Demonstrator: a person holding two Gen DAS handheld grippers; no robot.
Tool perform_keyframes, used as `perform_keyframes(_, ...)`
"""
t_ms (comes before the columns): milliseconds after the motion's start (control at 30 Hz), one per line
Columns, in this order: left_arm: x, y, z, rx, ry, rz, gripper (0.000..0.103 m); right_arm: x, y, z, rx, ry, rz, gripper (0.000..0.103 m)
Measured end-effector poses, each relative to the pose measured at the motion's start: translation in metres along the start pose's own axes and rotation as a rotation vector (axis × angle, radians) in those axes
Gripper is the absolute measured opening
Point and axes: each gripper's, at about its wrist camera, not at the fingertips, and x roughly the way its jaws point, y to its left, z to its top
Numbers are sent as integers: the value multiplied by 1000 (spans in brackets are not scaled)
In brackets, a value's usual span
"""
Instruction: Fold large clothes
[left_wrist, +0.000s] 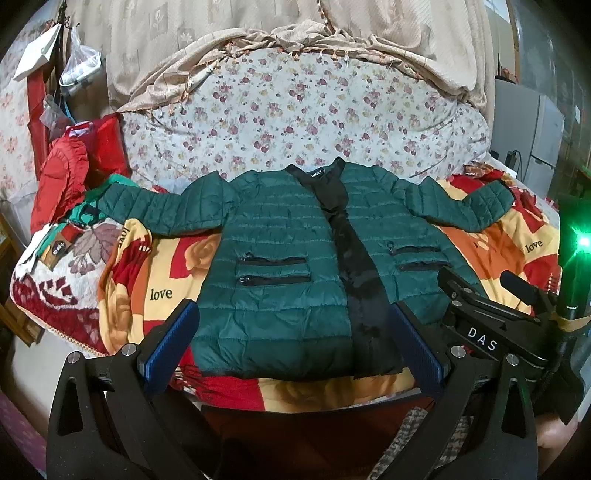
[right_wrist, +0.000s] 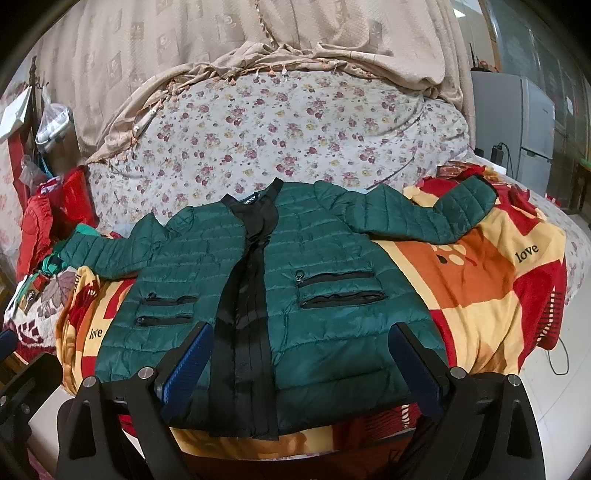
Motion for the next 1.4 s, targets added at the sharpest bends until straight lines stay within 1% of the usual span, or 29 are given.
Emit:
perform_keyframes(367, 2, 5, -5, -4, 9, 3, 102, 4, 2, -3, -7, 8, 2, 94)
perform_keyframes(433, 3, 4, -1, -2, 9, 0, 102, 4, 2, -3, -7, 10, 2, 94)
perform_keyframes(933, 7, 3, -3, -9, 29, 2, 102, 5, 2, -4, -8, 12, 3, 94)
perform_keyframes(1400, 7, 4, -2, -7, 30, 2, 102, 8, 4, -7, -11, 17, 8, 94)
